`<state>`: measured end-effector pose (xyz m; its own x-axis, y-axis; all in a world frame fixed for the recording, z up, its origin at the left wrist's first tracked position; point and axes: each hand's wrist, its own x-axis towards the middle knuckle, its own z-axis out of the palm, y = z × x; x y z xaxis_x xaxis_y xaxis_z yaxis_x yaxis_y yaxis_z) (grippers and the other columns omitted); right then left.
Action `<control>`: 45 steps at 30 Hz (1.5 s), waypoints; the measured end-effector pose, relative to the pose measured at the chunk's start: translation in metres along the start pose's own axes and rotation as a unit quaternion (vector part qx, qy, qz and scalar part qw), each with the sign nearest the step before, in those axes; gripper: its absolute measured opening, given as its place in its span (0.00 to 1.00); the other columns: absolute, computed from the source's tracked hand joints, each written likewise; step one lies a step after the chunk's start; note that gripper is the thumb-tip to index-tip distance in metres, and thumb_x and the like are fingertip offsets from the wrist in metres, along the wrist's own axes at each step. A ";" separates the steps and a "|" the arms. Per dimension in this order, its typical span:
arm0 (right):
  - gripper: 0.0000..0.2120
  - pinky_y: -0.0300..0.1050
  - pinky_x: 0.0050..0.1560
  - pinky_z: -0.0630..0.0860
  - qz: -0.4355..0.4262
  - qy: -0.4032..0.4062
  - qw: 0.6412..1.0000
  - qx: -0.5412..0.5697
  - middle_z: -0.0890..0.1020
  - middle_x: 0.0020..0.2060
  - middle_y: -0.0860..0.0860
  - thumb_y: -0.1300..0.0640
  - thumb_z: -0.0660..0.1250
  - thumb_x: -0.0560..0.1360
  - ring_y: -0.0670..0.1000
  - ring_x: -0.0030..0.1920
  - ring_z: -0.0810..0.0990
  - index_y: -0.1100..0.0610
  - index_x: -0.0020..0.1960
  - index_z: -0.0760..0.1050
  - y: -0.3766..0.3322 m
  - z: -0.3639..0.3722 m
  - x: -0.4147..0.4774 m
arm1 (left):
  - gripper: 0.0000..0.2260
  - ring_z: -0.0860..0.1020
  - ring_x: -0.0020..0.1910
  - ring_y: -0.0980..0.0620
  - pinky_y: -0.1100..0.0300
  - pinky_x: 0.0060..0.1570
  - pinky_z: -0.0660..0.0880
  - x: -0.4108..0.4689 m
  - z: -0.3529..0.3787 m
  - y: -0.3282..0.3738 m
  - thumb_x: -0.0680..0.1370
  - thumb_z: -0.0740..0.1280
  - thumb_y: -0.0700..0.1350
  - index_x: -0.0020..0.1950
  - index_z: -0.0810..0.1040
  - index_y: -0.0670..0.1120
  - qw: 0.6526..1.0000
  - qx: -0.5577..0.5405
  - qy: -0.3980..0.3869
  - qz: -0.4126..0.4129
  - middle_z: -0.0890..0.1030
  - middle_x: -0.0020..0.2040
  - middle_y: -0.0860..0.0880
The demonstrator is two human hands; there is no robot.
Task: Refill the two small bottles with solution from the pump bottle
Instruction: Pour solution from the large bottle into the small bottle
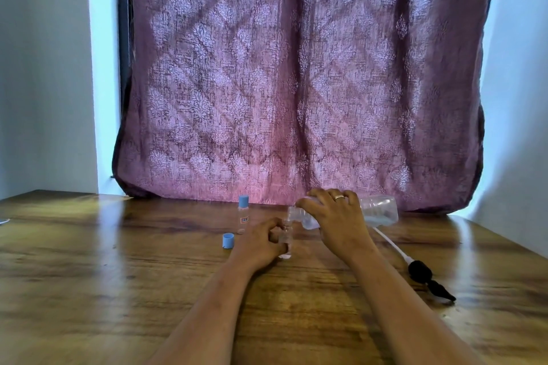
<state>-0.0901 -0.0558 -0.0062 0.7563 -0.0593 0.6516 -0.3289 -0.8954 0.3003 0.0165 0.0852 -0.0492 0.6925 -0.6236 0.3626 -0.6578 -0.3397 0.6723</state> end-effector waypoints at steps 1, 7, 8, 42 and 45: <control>0.33 0.53 0.60 0.63 0.000 0.000 1.000 0.001 0.71 0.65 0.48 0.69 0.65 0.65 0.55 0.61 0.72 0.42 0.63 0.67 0.000 0.000 0.000 | 0.17 0.79 0.51 0.50 0.50 0.55 0.77 0.000 0.000 0.000 0.72 0.71 0.46 0.60 0.75 0.53 1.000 -0.002 0.000 0.001 0.80 0.52 0.48; 0.33 0.54 0.61 0.62 -0.003 -0.002 1.000 0.004 0.70 0.66 0.48 0.68 0.65 0.66 0.55 0.62 0.72 0.41 0.63 0.66 0.001 0.000 0.000 | 0.18 0.78 0.52 0.49 0.48 0.56 0.77 0.000 0.000 0.001 0.72 0.71 0.46 0.61 0.75 0.54 1.000 -0.002 -0.003 -0.002 0.80 0.53 0.47; 0.33 0.54 0.61 0.62 -0.003 -0.002 1.000 0.004 0.71 0.66 0.48 0.68 0.65 0.66 0.55 0.62 0.72 0.42 0.63 0.66 0.001 0.000 0.000 | 0.18 0.79 0.52 0.49 0.48 0.56 0.77 0.000 0.000 0.001 0.72 0.71 0.46 0.61 0.75 0.54 1.000 -0.003 -0.004 -0.002 0.80 0.53 0.48; 0.33 0.54 0.59 0.64 -0.001 -0.007 1.000 -0.007 0.72 0.65 0.48 0.67 0.67 0.64 0.55 0.61 0.73 0.41 0.63 0.67 0.001 0.001 0.000 | 0.20 0.79 0.52 0.49 0.48 0.57 0.77 0.000 -0.001 0.001 0.73 0.70 0.47 0.64 0.73 0.54 0.999 -0.018 -0.027 -0.012 0.80 0.54 0.48; 0.33 0.54 0.60 0.63 -0.001 -0.010 1.000 -0.005 0.71 0.66 0.48 0.67 0.67 0.65 0.55 0.62 0.72 0.41 0.64 0.66 0.001 0.001 0.000 | 0.22 0.79 0.53 0.48 0.48 0.57 0.77 0.000 -0.001 0.000 0.72 0.70 0.46 0.66 0.72 0.53 0.999 -0.020 -0.027 -0.015 0.80 0.55 0.47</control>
<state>-0.0901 -0.0571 -0.0068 0.7686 -0.0657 0.6363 -0.3317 -0.8915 0.3087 0.0164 0.0859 -0.0485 0.6942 -0.6506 0.3080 -0.6238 -0.3303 0.7083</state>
